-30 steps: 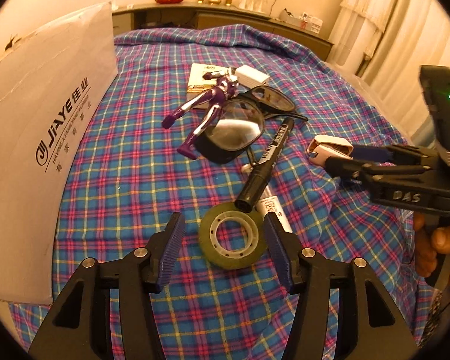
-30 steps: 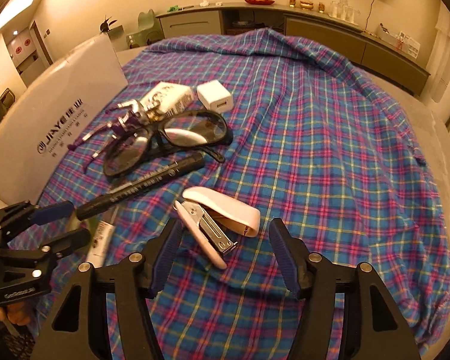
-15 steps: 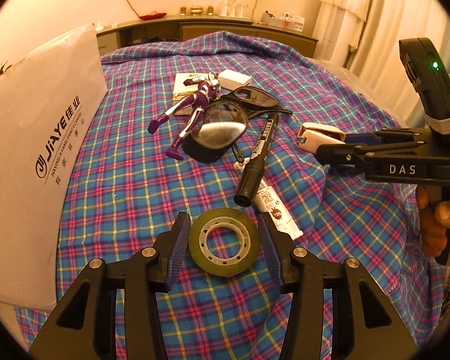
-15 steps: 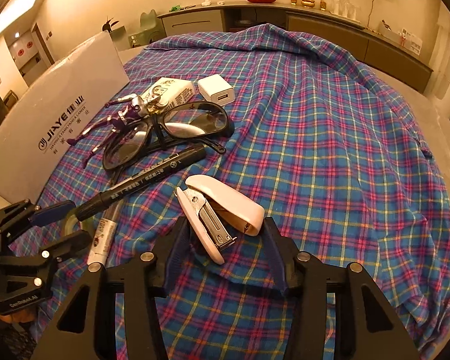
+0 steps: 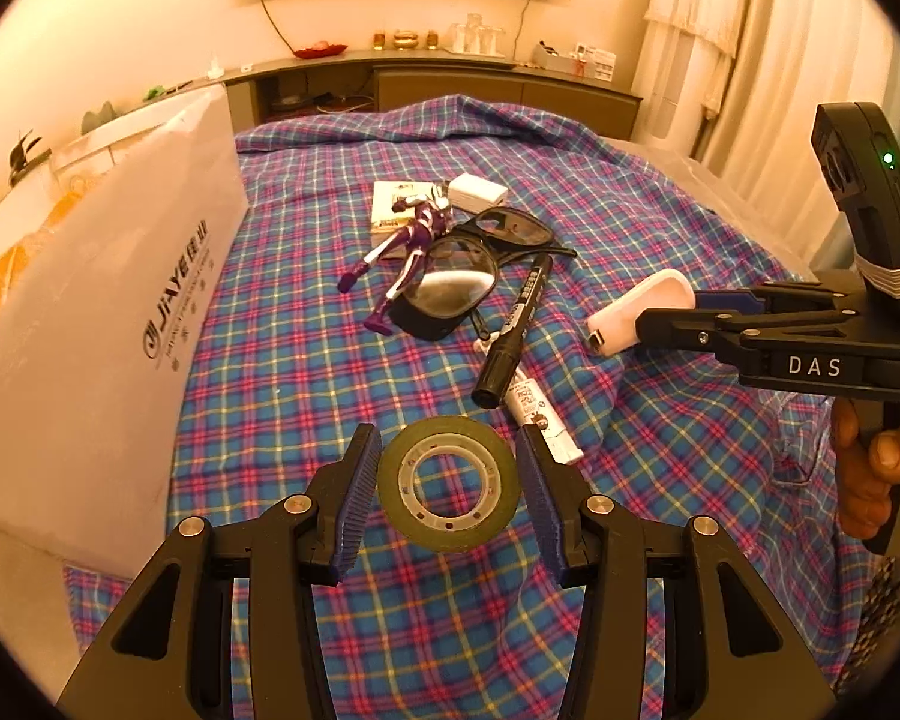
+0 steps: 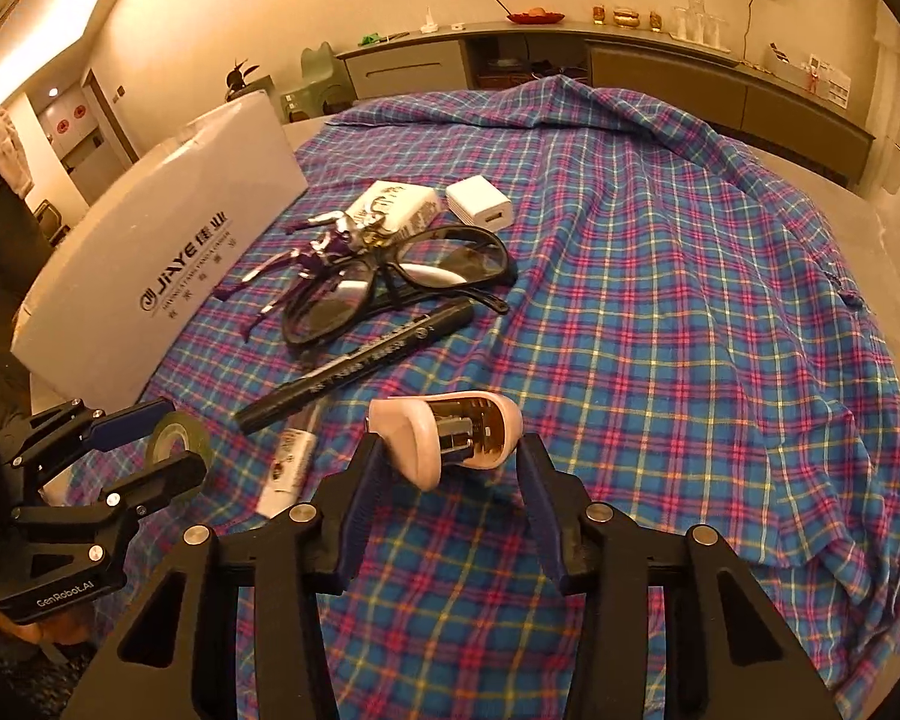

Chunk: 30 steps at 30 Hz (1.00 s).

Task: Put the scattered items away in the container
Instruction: 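Lift the tape roll with the left tool while the right tool lifts the stapler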

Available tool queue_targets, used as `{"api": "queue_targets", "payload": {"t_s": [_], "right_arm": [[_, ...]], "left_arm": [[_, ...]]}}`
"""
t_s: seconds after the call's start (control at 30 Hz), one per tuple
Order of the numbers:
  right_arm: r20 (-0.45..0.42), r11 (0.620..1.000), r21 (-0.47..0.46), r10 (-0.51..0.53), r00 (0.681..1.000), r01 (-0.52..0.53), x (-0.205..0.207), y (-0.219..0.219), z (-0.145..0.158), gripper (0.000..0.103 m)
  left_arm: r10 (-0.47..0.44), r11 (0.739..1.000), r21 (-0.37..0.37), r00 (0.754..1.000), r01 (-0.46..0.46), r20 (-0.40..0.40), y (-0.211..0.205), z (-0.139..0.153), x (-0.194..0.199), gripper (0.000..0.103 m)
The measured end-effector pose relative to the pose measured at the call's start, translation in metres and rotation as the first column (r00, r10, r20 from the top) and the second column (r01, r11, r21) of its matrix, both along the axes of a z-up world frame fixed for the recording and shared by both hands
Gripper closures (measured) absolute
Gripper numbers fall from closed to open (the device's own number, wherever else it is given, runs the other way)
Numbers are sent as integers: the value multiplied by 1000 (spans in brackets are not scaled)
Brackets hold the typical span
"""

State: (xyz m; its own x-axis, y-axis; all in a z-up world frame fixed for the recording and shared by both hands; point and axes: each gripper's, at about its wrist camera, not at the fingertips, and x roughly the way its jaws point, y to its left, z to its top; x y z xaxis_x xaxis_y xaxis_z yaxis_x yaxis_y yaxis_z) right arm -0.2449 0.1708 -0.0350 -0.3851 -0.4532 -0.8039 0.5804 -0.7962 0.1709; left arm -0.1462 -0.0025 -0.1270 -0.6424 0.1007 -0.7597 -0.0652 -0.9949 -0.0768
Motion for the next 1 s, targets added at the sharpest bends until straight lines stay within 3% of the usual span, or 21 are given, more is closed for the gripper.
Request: {"api": "queue_targets", "payload": {"t_s": [0.07,0.1,0.13,0.17,0.3,0.4,0.47,0.5,0.53,0.57,0.8,0.83,0.9,0.93,1.0], "right_arm": [[-4,1000,-11,0,1000,0,4,0,4,58],[-4,1000,-17,2,1000,-3,5,-1,5,67],[2,1000,-23,7,1000,-7,6,-1,6,97],[8,1000,-29,9,1000,-8,7,-2,7,97],[18,999,-33,7,1000,-6,9,-2,4,97],[19,999,-50,-11,1000,12,5,0,3,91],[26,996,-78,-29,999,31,0,0,5,68],[24,996,-83,-40,999,42,-3,-3,6,47],[17,995,-84,-50,999,51,-7,-6,7,34],[9,995,-81,-55,998,56,-10,-11,7,32],[89,994,-57,-89,992,94,-48,-33,-23,34],[82,994,-63,-83,993,88,-49,-35,-24,40],[73,995,-70,-61,995,66,-45,-41,-23,42],[53,996,-67,-54,997,57,-42,-43,-21,54],[29,997,-69,-40,999,42,-38,-45,-14,66]], "left_arm": [[1,1000,-3,1000,-1,-6,0,5,3,54],[3,1000,-4,1000,-3,-9,0,8,4,54],[5,1000,-4,1000,-5,-13,0,10,6,54],[5,1000,-3,1000,-5,-16,0,12,7,54],[10,1000,-1,1000,-10,-23,1,18,11,54],[17,1000,10,1000,-17,-19,0,18,14,54],[22,999,27,1000,-21,-11,-1,16,15,54],[23,999,30,1000,-23,-9,-1,15,15,54],[24,999,32,1000,-23,-7,-1,15,15,54],[22,999,33,1000,-22,-5,0,14,15,54],[24,999,44,1000,-23,-13,-6,18,15,54],[25,999,47,1000,-25,-13,-8,18,15,54],[29,998,55,999,-28,-14,-12,16,14,54],[33,998,59,999,-32,-11,-14,14,14,54],[39,997,72,999,-39,-2,-16,10,12,54]]}}
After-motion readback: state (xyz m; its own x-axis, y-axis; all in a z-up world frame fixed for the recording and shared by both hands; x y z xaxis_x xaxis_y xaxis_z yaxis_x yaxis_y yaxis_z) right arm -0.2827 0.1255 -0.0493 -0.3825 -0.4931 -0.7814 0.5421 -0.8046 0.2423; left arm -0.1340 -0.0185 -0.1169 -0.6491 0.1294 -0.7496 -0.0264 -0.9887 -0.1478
